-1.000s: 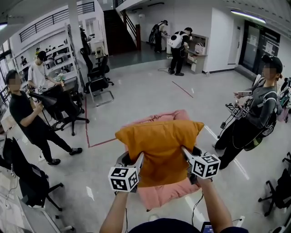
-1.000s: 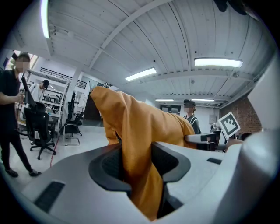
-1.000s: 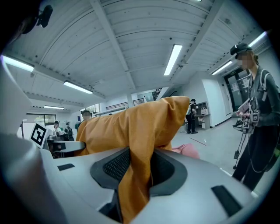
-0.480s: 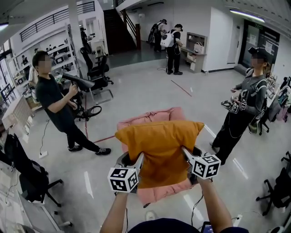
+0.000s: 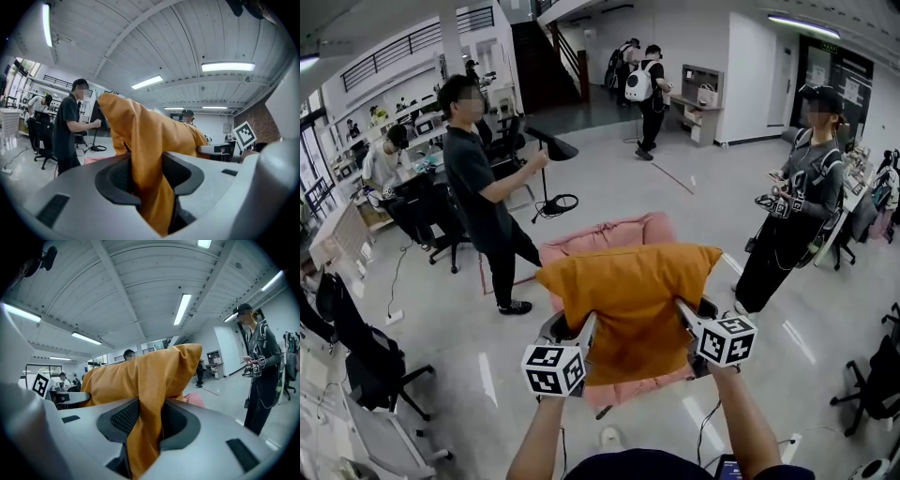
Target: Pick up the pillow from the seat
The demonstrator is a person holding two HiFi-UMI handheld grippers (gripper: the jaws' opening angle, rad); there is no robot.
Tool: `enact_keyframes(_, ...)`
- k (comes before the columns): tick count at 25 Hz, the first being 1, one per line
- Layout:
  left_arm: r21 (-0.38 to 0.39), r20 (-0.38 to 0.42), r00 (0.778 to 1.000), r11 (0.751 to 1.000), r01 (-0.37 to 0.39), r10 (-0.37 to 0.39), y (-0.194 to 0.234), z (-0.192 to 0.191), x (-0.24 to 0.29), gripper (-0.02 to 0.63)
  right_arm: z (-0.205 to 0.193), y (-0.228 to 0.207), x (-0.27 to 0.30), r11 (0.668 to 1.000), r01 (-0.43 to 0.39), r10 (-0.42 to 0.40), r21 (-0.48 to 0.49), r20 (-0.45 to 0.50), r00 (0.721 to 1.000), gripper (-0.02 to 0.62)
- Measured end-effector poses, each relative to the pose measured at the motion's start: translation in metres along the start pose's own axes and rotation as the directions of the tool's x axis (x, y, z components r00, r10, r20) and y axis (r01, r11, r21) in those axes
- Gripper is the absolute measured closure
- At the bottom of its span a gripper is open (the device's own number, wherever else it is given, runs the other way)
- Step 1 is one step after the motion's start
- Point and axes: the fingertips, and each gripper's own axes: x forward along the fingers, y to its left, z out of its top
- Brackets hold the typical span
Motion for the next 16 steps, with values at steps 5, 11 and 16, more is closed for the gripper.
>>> enact_keyframes(5, -0.001, 0.003, 1.0, 1.0, -0.003, 0.003, -0.022, -0.005, -0.019, 0.433, -0.004, 0.004, -0.028, 1.0, -0.002, 0.002, 0.001, 0.01, 1.0, 0.451)
enact_keyframes(11, 0.0, 0.008, 1.0, 1.0, -0.011, 0.011, -0.038, -0.011, -0.037, 0.433, -0.01, 0.009, -0.052, 1.0, -0.008, 0.008, -0.001, 0.018, 1.0, 0.451)
enact_keyframes(16, 0.007, 0.003, 1.0, 1.0, -0.012, 0.012, -0.064, -0.014, -0.05, 0.433, -0.014, 0.006, -0.082, 1.0, -0.002, 0.002, 0.012, 0.02, 1.0, 0.451)
